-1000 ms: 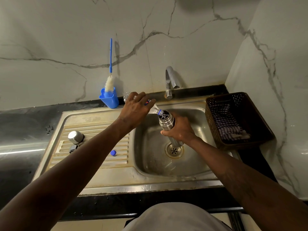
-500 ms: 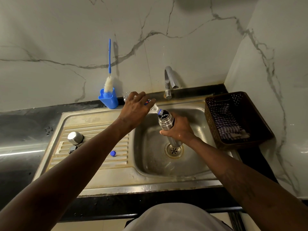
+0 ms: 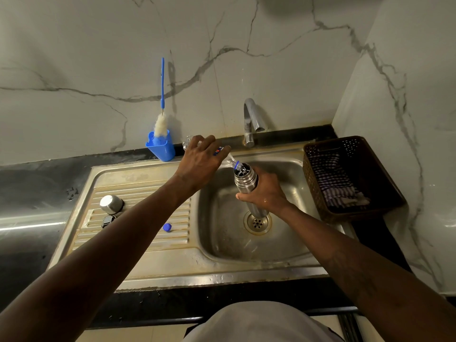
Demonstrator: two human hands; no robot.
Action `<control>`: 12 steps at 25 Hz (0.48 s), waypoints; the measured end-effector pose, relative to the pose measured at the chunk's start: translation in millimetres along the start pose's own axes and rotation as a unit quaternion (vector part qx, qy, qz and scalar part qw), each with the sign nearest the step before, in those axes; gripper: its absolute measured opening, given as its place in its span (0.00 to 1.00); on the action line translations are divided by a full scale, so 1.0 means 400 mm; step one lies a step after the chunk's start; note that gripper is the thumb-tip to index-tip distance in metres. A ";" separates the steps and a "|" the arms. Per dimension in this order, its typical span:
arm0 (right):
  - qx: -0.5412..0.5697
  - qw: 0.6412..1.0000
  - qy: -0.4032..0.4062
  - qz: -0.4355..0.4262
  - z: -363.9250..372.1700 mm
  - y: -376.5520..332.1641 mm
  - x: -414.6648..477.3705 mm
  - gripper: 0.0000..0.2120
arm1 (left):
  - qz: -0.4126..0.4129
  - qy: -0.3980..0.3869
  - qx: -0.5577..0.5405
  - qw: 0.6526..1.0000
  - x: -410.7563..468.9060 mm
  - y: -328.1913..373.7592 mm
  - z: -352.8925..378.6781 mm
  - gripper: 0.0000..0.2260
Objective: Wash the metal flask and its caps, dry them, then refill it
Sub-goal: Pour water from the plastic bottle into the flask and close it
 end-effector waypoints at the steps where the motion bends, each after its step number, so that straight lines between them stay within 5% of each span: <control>1: 0.001 1.000 0.001 0.002 0.000 0.000 -0.001 0.34 | 0.001 0.003 0.000 1.000 -0.001 0.000 0.000 0.31; 12: 0.001 1.000 0.004 0.008 -0.001 -0.006 -0.002 0.33 | 0.018 0.049 0.032 0.998 -0.005 0.003 -0.012 0.30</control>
Point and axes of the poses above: each hand's wrist, its own x-axis towards the middle knuckle, its own z-axis out of the palm, y = z × x, the point moved 7 cm from there along x, towards the middle knuckle, and after that the axes turned 12 degrees about -y, right-handed, at the moved point
